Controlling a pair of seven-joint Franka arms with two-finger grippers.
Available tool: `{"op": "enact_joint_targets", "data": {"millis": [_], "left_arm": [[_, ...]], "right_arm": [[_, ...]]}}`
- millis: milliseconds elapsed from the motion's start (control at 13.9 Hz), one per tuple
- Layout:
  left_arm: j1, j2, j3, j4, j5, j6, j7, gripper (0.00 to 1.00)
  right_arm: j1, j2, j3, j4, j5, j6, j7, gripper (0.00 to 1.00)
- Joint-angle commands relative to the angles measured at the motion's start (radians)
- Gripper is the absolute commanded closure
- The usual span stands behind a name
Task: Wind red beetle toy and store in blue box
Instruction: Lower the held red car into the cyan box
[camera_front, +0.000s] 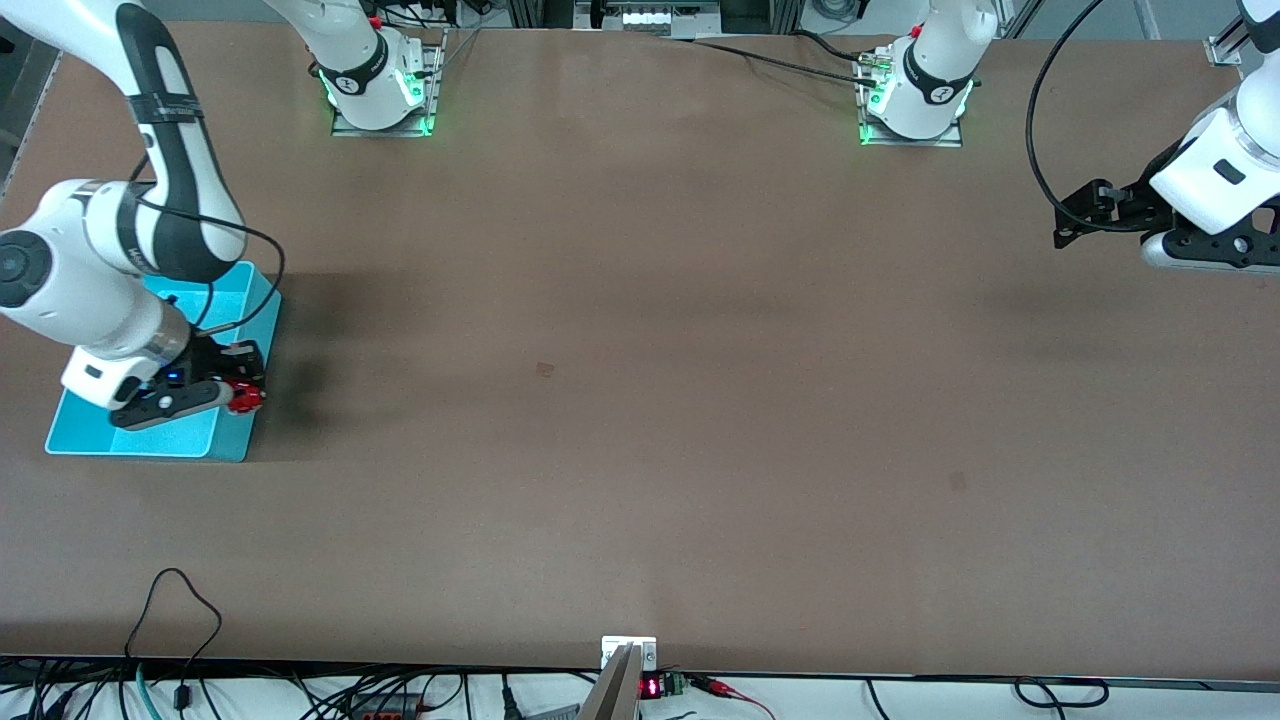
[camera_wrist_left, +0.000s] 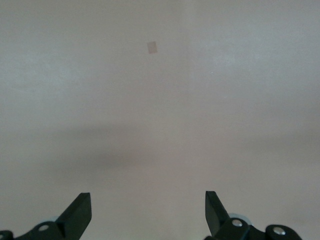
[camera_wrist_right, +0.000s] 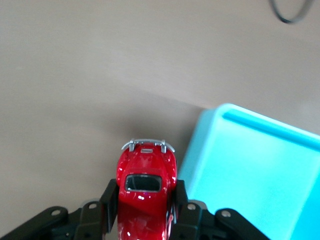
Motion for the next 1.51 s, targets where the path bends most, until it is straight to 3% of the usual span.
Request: {"op": "enact_joint_targets", "data": {"millis": [0,144,647,1438], "left_arm": [[0.006,0.023,-0.006,0.042,-0.015,-0.016,0.021,0.00],[0.004,0.023,-0.006,0.042,-0.015,-0.016,0.021,0.00],[0.003,0.023,-0.008,0.042,-0.014,-0.016,0.020,0.00],[0.001,0.023,-0.011,0.048,-0.015,-0.018,0.018,0.00]], "right_arm": [[-0.018,-0.029,-0.059,0.002,-0.021,-0.030,0.032,1.00],[-0.043,-0.032,-0.092,0.000,-0.019,-0.064,0.032,1.00],[-0.109,0.025,-0.093,-0.009,-0.021,-0.034,0.034,1.00],[-0.123,0.097,-0.093,-0.026,-0.007,0.002,0.074,1.00]]}}
